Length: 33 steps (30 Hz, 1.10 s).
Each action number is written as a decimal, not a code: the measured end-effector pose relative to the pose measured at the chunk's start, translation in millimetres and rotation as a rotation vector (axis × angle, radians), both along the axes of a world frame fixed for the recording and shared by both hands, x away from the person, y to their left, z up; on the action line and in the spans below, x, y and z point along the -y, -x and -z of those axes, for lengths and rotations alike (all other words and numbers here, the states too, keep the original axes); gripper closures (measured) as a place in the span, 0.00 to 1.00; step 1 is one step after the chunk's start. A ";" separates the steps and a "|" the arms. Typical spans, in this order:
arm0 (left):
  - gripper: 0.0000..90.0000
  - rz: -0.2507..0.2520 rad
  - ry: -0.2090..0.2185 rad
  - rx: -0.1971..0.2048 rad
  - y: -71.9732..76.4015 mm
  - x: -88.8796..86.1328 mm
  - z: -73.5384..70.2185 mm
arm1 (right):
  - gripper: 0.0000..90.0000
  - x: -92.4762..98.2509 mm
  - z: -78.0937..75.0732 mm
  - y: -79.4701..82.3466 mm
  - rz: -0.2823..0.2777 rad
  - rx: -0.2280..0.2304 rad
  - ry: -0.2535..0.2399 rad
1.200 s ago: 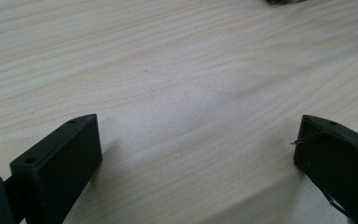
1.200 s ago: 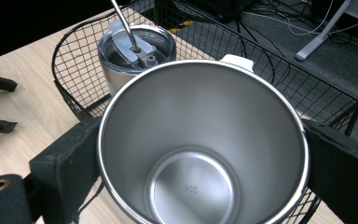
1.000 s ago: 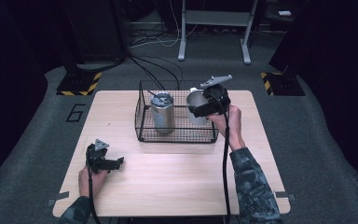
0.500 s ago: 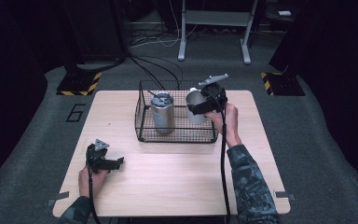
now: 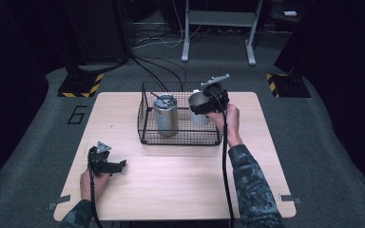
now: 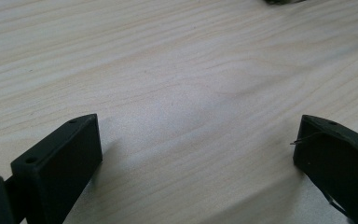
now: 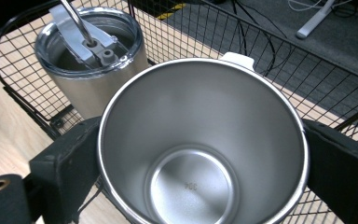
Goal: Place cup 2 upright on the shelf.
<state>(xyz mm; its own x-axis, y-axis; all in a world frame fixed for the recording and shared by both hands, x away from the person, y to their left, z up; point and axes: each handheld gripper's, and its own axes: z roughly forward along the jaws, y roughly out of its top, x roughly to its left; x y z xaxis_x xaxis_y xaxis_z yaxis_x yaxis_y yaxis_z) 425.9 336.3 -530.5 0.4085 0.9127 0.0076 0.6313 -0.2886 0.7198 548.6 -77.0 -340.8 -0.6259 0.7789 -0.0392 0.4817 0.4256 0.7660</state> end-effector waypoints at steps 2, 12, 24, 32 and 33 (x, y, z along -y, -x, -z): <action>0.01 -0.001 0.001 0.001 0.0 0.1 0.1 | 0.06 -0.3 2.2 -2.6 0.000 -0.011 0.004; 0.01 0.000 0.001 0.001 -0.1 0.0 0.1 | 0.06 -8.2 11.6 -11.3 0.014 -0.039 -0.006; 0.01 0.002 0.001 0.000 0.0 0.1 0.0 | 0.06 -14.3 25.2 -20.7 0.015 -0.077 0.009; 0.01 0.004 0.002 -0.001 0.0 0.1 0.0 | 0.06 -15.9 37.2 -24.1 0.027 -0.108 0.002; 0.01 0.003 0.000 0.000 0.0 0.1 0.0 | 0.06 -16.0 38.2 -24.5 0.027 -0.110 -0.001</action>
<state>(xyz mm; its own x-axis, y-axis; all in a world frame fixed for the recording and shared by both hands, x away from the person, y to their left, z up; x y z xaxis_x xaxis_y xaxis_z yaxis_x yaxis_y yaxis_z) 425.9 336.3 -530.5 0.4116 0.9113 0.0076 0.6301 -0.2907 0.7201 573.1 -60.9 -379.1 -0.6049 0.7958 0.0290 0.5742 0.4106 0.7083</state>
